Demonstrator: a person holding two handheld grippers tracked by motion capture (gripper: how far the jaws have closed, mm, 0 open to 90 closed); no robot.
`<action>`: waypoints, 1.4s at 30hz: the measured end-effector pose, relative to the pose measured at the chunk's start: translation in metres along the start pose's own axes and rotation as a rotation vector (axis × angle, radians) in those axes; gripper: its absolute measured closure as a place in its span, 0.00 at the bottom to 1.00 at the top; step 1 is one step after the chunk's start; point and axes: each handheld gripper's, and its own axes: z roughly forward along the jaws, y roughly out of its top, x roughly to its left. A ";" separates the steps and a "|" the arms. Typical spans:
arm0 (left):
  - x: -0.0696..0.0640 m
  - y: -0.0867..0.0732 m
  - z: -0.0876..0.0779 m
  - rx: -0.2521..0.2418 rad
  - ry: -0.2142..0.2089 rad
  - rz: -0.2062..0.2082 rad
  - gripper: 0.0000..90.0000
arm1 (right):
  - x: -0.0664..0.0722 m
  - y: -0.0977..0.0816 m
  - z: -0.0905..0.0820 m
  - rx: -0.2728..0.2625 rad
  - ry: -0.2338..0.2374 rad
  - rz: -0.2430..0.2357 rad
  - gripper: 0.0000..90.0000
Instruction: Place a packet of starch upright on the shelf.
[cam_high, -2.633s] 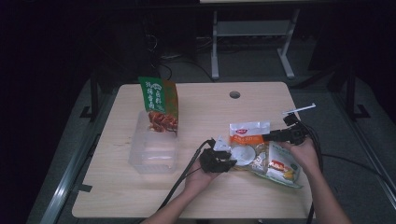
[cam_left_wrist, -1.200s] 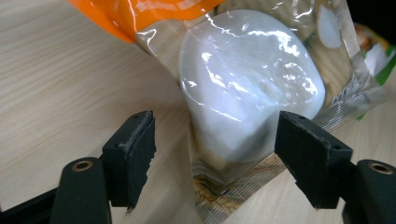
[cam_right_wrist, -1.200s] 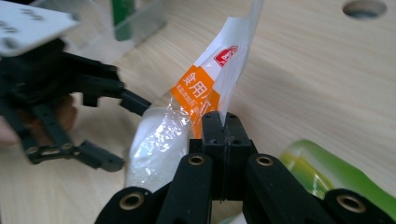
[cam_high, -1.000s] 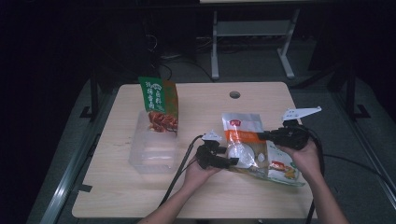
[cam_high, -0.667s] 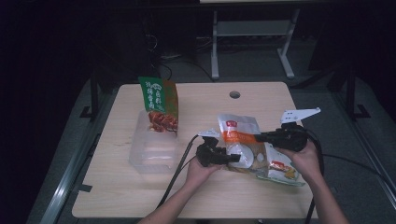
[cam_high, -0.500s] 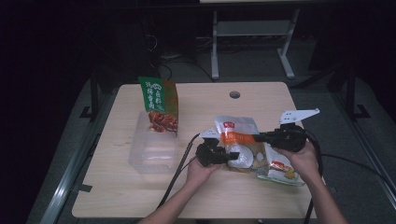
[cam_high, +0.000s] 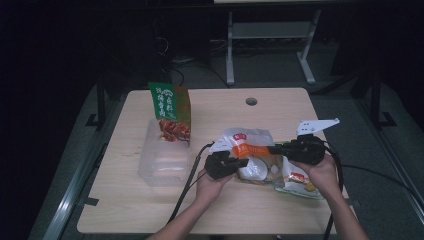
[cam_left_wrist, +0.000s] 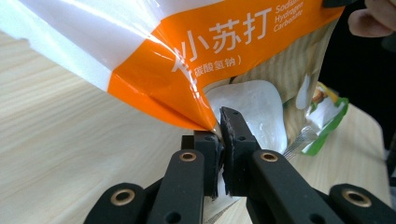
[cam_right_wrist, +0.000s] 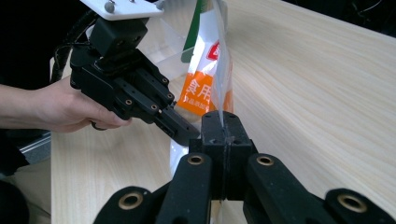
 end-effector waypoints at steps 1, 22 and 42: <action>-0.001 0.000 -0.002 0.002 0.019 0.018 0.96 | 0.001 0.000 0.001 0.006 -0.005 0.002 0.99; -0.006 -0.007 -0.013 0.034 0.055 0.088 0.95 | 0.004 -0.017 0.043 0.164 0.022 0.023 1.00; -0.017 -0.011 -0.047 0.068 0.078 0.165 0.70 | 0.013 -0.003 0.029 0.074 -0.046 -0.001 1.00</action>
